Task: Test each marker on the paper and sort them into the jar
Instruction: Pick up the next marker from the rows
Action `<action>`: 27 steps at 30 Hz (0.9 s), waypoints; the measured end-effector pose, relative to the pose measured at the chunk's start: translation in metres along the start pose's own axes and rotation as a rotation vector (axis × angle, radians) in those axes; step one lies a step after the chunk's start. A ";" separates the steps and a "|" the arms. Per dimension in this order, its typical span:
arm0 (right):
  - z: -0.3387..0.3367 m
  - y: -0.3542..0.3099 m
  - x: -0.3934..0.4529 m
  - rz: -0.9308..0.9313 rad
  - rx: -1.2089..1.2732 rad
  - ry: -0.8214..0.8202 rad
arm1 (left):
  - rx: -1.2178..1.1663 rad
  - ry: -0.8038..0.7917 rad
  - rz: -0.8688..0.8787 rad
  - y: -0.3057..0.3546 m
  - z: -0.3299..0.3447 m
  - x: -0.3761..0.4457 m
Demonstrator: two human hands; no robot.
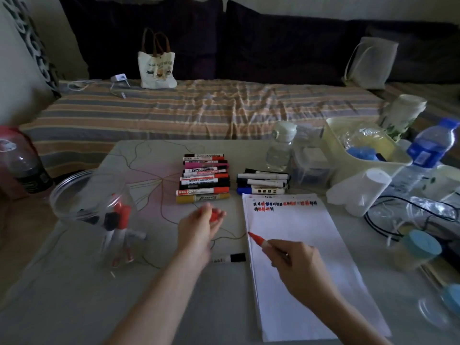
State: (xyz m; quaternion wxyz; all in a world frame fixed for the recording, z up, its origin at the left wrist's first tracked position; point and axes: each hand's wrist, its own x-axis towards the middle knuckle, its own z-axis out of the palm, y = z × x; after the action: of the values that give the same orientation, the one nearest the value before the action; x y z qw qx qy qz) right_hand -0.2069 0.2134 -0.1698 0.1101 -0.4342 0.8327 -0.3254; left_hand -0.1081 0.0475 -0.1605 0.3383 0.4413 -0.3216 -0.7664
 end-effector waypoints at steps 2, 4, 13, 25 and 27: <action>-0.009 0.008 0.004 0.097 0.031 -0.013 | 0.287 -0.153 0.165 0.006 -0.008 -0.003; -0.013 0.011 0.009 0.190 0.096 -0.030 | 0.759 -0.318 0.292 -0.001 -0.010 -0.014; -0.037 0.013 0.015 0.229 0.621 0.148 | 1.412 -0.507 0.572 -0.015 -0.030 -0.015; -0.049 0.024 0.021 0.440 1.151 0.161 | 1.516 -0.503 0.876 -0.054 -0.009 -0.004; -0.046 0.030 0.025 0.435 1.145 0.177 | 1.553 -0.498 0.873 -0.058 -0.005 0.003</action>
State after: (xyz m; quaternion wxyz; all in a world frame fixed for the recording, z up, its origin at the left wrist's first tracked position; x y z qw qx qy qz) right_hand -0.2632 0.2267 -0.1512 0.3198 -0.0977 0.6013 -0.7257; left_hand -0.1184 0.0766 -0.2099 0.1275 0.2063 -0.9465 -0.2130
